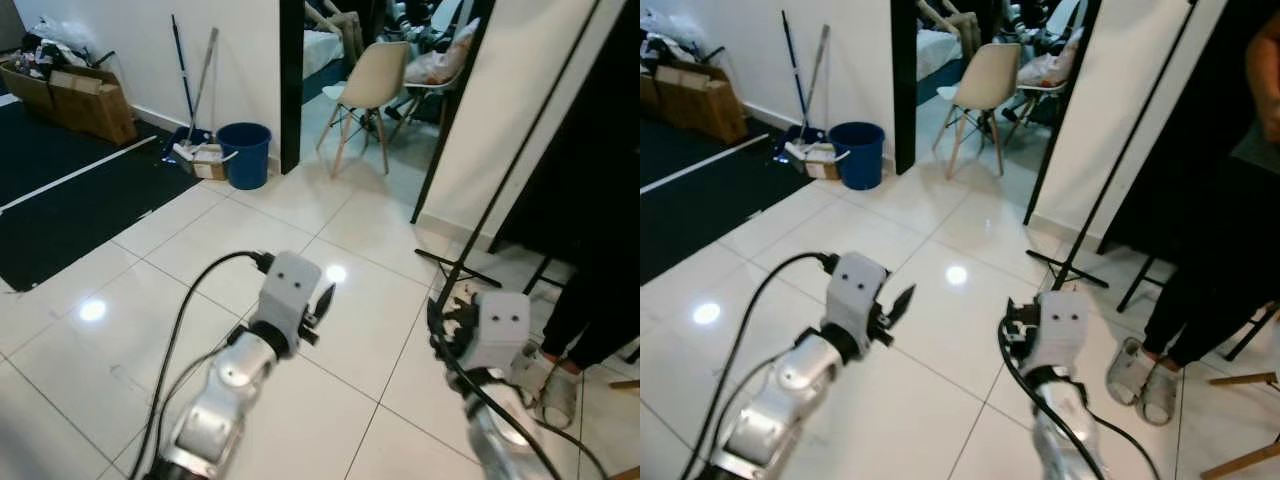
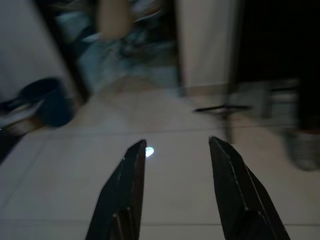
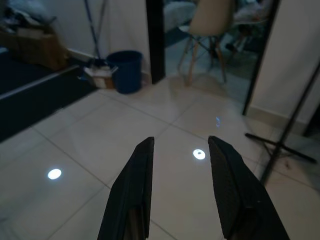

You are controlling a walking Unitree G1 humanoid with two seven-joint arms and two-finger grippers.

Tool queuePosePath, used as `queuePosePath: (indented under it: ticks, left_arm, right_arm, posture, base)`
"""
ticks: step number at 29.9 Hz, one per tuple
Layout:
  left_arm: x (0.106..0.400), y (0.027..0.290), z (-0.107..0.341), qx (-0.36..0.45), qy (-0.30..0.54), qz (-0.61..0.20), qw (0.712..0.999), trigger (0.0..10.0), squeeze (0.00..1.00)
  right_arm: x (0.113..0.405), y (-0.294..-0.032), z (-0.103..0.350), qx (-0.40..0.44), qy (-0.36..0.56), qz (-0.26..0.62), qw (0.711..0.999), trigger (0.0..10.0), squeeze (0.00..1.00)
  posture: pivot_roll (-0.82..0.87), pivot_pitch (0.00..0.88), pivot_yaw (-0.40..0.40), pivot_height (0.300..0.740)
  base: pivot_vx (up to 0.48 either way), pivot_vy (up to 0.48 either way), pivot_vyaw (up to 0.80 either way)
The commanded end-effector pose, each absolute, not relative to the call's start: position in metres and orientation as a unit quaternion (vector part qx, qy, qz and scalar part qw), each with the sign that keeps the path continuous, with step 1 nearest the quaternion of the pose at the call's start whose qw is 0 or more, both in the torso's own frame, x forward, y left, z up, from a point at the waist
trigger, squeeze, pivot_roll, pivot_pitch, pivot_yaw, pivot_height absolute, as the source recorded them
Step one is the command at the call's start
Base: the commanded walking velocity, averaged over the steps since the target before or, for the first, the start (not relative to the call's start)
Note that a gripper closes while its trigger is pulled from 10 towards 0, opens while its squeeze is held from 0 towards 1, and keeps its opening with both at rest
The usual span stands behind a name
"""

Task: Setting the table

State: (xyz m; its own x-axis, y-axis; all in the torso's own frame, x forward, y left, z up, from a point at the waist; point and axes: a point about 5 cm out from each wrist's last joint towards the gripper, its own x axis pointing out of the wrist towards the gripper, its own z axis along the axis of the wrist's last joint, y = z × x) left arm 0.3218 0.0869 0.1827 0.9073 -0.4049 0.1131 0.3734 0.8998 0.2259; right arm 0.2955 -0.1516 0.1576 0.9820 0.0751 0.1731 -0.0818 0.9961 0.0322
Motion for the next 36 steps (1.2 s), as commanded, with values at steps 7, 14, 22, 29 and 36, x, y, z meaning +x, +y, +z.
queuePosePath:
  ticks: [7, 14, 22, 29, 36]
  left_arm:
    - [0.3193, 0.0804, 0.1770, 0.100, -0.074, -0.210, 0.970, 10.0, 0.00]
    - [0.3203, 0.0822, 0.1756, 0.102, -0.073, -0.209, 0.970, 10.0, 0.00]
    - [0.3218, 0.0831, 0.1759, 0.103, -0.073, -0.208, 0.970, 10.0, 0.00]
    - [0.3221, 0.0828, 0.1756, 0.104, -0.073, -0.211, 0.969, 10.0, 0.00]
    - [0.3222, 0.0839, 0.1754, 0.105, -0.073, -0.210, 0.969, 10.0, 0.00]
  right_arm:
    - [0.2921, -0.1613, 0.1481, 0.017, -0.072, 0.021, 0.997, 10.0, 0.00]
    - [0.2917, -0.1596, 0.1456, 0.013, -0.070, 0.024, 0.997, 10.0, 0.00]
    - [0.2916, -0.1593, 0.1455, 0.019, -0.072, 0.022, 0.997, 10.0, 0.00]
    - [0.2910, -0.1595, 0.1446, 0.020, -0.073, 0.020, 0.997, 10.0, 0.00]
    - [0.2915, -0.1580, 0.1456, 0.017, -0.075, 0.022, 0.997, 10.0, 0.00]
  posture:
    - [0.02, 0.095, 0.038, 0.740]
    - [0.02, 0.098, 0.044, 0.740]
    - [0.02, 0.100, 0.052, 0.740]
    - [0.02, 0.103, 0.056, 0.740]
    - [0.02, 0.105, 0.057, 0.740]
  base:
    - [0.480, 0.000, 0.00]
    - [0.480, 0.000, 0.00]
    - [0.480, 0.000, 0.00]
    - [0.480, 0.000, 0.00]
    - [0.480, 0.000, 0.00]
